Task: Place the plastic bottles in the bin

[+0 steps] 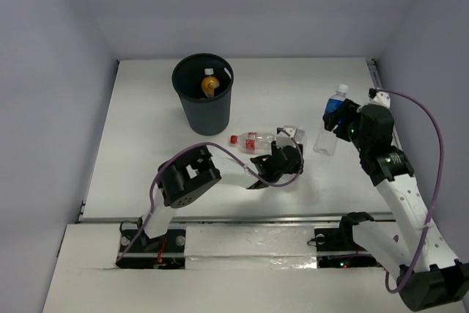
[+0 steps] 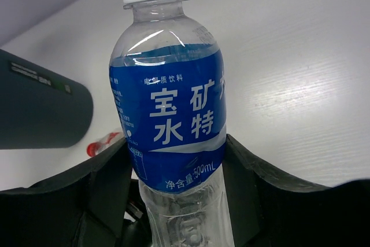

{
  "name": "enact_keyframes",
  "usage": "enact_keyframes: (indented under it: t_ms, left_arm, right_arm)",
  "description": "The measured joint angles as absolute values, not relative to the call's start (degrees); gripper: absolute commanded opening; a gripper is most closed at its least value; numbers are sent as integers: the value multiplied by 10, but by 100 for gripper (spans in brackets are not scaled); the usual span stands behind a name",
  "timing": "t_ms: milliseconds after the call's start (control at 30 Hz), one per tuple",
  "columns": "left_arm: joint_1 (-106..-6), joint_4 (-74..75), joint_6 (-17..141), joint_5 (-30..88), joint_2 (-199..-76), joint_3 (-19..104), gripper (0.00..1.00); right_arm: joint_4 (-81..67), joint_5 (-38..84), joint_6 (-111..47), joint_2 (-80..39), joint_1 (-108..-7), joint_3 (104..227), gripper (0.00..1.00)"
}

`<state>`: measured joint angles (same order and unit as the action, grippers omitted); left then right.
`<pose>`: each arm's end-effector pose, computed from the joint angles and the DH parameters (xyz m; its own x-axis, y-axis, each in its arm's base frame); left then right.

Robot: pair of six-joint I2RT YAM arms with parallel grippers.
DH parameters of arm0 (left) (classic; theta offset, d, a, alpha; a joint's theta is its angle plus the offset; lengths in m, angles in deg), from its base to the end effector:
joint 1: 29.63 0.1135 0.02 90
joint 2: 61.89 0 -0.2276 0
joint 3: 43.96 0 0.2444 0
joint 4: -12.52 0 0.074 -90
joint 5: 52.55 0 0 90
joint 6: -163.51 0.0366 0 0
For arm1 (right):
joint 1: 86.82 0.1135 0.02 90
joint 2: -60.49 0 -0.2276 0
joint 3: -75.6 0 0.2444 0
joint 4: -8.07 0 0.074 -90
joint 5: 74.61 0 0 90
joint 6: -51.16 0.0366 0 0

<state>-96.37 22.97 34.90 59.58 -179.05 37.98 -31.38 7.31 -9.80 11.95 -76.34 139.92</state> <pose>0.1791 -0.3818 0.1298 -0.5761 -0.1236 -0.8080 0.4562 0.7716 -0.4433 0.2030 0.0323 0.3063 -0.3711 0.4201 -0.8281 0.1449 0.9071 0.3952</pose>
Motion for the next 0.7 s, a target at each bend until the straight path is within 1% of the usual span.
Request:
enact_keyframes:
  t_ms: [100,200,300,400,500,600,700]
  left_arm:
    - [-965,235,350,589,-1780,365,41]
    - [-976,233,355,584,-1737,322,41]
    - [-1000,237,363,580,-1662,271,41]
    - [-1025,248,368,581,-1558,220,41]
    - [-1041,272,368,588,-1453,165,41]
    - [-1044,269,358,612,-1356,103,41]
    - [-1047,236,339,645,-1265,52,41]
  right_arm:
    - [-310,75,-94,135,-763,1416,58]
    - [-294,88,-90,132,-763,1443,58]
    - [-264,114,-80,117,-762,1478,58]
    - [-224,149,-67,87,-755,1523,59]
    - [-187,159,-63,23,-705,1595,60]
    - [-158,154,-77,-79,-629,1698,60]
    - [-133,154,-101,-198,-568,1810,60]
